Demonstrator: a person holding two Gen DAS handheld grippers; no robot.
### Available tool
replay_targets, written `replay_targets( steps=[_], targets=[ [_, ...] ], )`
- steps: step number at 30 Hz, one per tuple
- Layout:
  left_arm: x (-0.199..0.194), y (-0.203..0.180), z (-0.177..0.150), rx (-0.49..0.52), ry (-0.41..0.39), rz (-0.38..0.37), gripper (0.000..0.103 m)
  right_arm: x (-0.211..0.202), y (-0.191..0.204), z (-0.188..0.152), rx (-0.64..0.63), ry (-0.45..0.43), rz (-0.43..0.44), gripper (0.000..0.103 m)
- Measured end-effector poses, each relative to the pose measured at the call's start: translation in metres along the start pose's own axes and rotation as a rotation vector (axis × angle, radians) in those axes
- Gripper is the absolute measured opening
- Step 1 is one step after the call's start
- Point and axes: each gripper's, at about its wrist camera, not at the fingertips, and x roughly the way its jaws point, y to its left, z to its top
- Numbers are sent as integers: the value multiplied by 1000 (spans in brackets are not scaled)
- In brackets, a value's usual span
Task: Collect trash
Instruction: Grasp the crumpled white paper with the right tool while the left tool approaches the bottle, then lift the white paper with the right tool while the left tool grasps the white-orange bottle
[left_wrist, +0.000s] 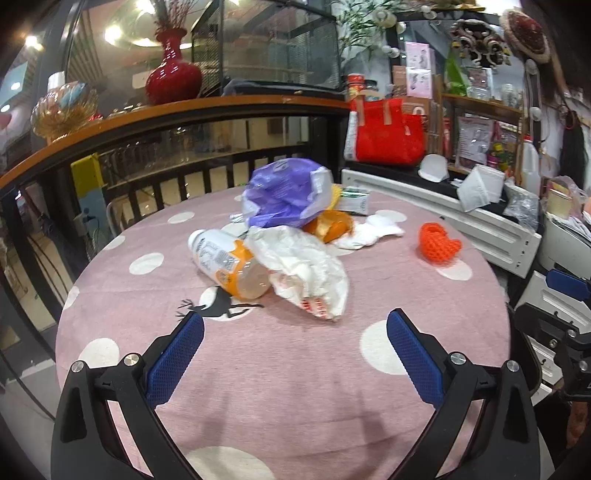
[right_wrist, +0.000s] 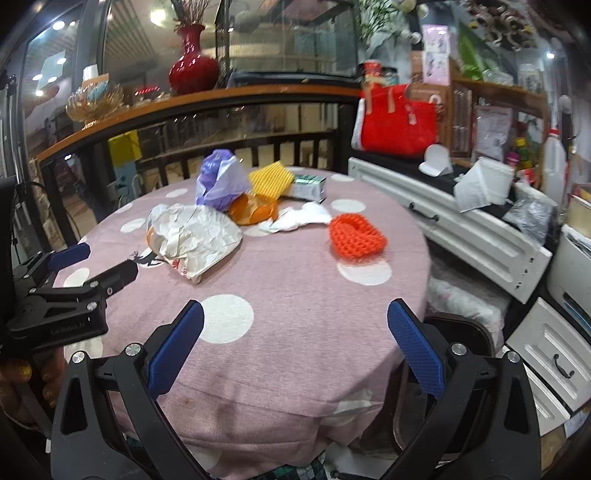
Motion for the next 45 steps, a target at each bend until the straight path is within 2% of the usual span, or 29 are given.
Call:
replay_targets(
  steps=[7, 10, 14, 18, 22, 24, 25, 27, 29, 32, 35, 41, 45],
  targets=[
    [14, 51, 13, -93, 33, 118, 98, 58, 28, 20, -55, 129, 160, 98],
    [24, 72, 16, -123, 66, 160, 97, 86, 49, 30, -108, 179, 194, 98],
    [36, 90, 15, -170, 124, 159, 97, 120, 77, 43, -174, 253, 252, 98],
    [43, 97, 12, -192, 155, 148, 97, 141, 107, 50, -280, 271, 248, 92],
    [47, 102, 13, -204, 171, 148, 97, 157, 127, 52, -383, 252, 189, 81],
    [51, 107, 14, -231, 188, 129, 97, 161, 134, 51, -436, 241, 160, 78],
    [53, 109, 14, -245, 199, 118, 97, 162, 136, 50, -462, 234, 141, 73],
    [60, 112, 14, -279, 230, 89, 97, 166, 139, 48, -491, 228, 121, 61],
    [65, 112, 14, -297, 255, 63, 97, 166, 136, 49, -484, 228, 124, 36],
    [75, 111, 18, -318, 296, 17, 97, 157, 128, 51, -471, 202, 131, 22],
    [83, 111, 28, -334, 304, -22, 97, 145, 122, 54, -468, 170, 132, 16],
    [106, 118, 56, -395, 322, -55, 97, 117, 96, 61, -392, 123, 137, 12],
    [140, 121, 70, -418, 422, -50, 97, 99, 84, 60, -372, 101, 133, 12]
  ],
)
